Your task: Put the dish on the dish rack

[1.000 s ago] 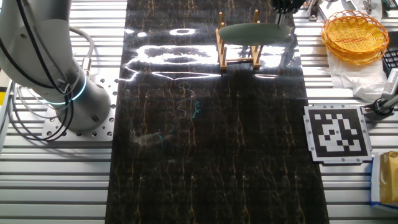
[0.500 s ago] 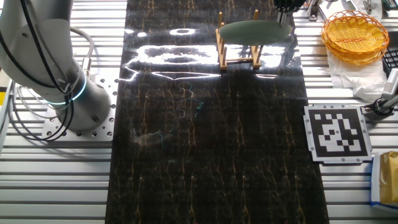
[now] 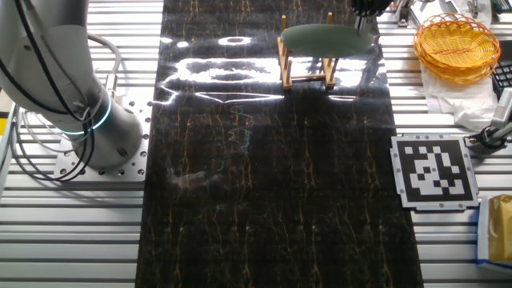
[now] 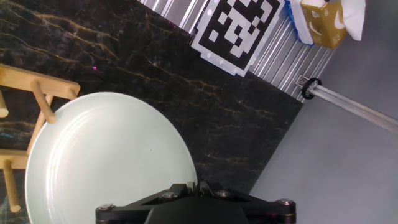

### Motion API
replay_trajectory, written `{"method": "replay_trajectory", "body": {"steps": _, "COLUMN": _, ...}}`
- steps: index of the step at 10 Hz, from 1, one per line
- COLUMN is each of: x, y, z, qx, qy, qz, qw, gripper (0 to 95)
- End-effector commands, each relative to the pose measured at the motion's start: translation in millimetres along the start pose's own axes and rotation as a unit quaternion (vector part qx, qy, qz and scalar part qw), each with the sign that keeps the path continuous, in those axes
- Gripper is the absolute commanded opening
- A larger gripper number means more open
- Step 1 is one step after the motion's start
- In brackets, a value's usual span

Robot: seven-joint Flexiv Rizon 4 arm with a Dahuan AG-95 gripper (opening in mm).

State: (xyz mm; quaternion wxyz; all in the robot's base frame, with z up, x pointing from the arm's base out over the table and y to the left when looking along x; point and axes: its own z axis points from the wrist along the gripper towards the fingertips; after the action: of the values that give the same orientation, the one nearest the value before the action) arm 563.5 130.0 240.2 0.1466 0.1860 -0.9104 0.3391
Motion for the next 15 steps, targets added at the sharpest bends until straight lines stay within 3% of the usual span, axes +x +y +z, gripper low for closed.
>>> {"method": "replay_trajectory", "body": {"steps": 1, "x": -0.6, "y": 2.6, "z": -2.3, "qx": 0.000, "qy": -0.001, "qz": 0.005, "qw": 1.0000, "gripper": 0.0}}
{"method": "replay_trajectory", "body": {"steps": 5, "x": 0.4, "y": 3.3, "z": -3.4, "qx": 0.001, "qy": -0.005, "qz": 0.012, "qw": 0.9999, "gripper": 0.0}}
{"method": "replay_trajectory", "body": {"steps": 8, "x": 0.1, "y": 3.4, "z": -6.7, "qx": 0.025, "qy": -0.055, "qz": -0.013, "qw": 0.9981, "gripper": 0.0}}
{"method": "replay_trajectory", "body": {"steps": 9, "x": 1.7, "y": 3.6, "z": -8.8, "qx": 0.037, "qy": -0.087, "qz": -0.029, "qw": 0.9951, "gripper": 0.0}}
{"method": "replay_trajectory", "body": {"steps": 11, "x": 3.8, "y": 5.2, "z": -10.8, "qx": 0.050, "qy": -0.117, "qz": -0.050, "qw": 0.9907, "gripper": 0.0}}
{"method": "replay_trajectory", "body": {"steps": 15, "x": 4.5, "y": 5.9, "z": -11.5, "qx": 0.059, "qy": -0.142, "qz": -0.077, "qw": 0.9851, "gripper": 0.0}}
